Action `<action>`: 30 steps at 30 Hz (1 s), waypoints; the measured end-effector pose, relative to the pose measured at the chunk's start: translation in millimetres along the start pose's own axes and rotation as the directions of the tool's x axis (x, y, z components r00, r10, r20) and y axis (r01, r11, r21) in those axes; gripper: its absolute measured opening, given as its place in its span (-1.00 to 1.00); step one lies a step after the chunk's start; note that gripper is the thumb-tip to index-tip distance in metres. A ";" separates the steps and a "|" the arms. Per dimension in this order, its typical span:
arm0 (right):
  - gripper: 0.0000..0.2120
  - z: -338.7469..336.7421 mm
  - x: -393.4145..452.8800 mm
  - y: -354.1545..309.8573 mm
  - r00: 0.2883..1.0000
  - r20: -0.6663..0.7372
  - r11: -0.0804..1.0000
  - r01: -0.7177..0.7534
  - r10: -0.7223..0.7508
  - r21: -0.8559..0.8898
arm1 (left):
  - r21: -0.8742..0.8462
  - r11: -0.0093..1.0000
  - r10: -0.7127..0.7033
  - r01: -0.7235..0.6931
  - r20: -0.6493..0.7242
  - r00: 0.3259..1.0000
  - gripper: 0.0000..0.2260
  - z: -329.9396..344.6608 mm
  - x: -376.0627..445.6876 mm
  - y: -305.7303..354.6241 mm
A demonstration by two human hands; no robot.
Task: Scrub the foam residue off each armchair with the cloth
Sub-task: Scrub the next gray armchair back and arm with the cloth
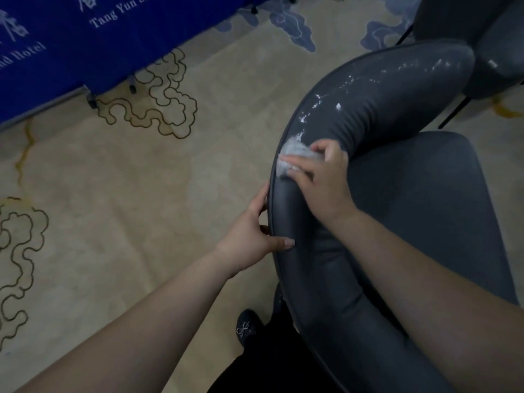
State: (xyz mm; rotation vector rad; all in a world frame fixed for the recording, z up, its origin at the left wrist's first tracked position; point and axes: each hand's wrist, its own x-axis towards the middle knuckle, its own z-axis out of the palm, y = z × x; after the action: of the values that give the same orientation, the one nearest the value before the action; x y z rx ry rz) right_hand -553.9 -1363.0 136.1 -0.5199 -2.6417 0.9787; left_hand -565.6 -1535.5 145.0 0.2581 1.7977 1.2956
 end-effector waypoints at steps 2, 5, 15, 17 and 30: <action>-0.75 -2.4 -29.3 -0.2 1.000 0.013 0.999 0.006 -0.007 0.054 | 0.005 1.000 -0.002 0.002 -0.002 1.000 -0.05 -2.3 4.2 2.2; -0.74 -5.5 -28.6 2.0 0.993 0.102 0.997 0.055 -0.060 0.057 | 0.010 1.000 -0.011 0.011 -0.028 1.000 -0.08 -5.3 10.5 6.7; -0.82 -3.5 5.0 0.0 0.981 0.138 0.990 0.138 -0.133 -0.023 | 0.058 0.998 0.015 -0.013 -0.032 0.999 -0.17 -13.6 29.1 23.2; -0.82 -6.9 8.1 1.2 0.967 0.203 0.986 0.165 -0.156 -0.028 | 0.063 0.998 0.020 -0.019 -0.026 0.999 -0.18 -15.1 30.3 23.7; -0.77 -4.4 20.5 -9.1 0.972 0.219 0.991 0.109 -0.091 -0.072 | 0.081 0.996 0.030 -0.039 0.105 0.994 -0.18 -31.0 51.4 33.1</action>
State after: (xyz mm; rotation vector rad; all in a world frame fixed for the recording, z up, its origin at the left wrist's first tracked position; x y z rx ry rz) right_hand -572.8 -1358.3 148.1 -0.3096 -2.8793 0.9449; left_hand -629.3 -1510.3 148.0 0.3969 1.7673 1.2107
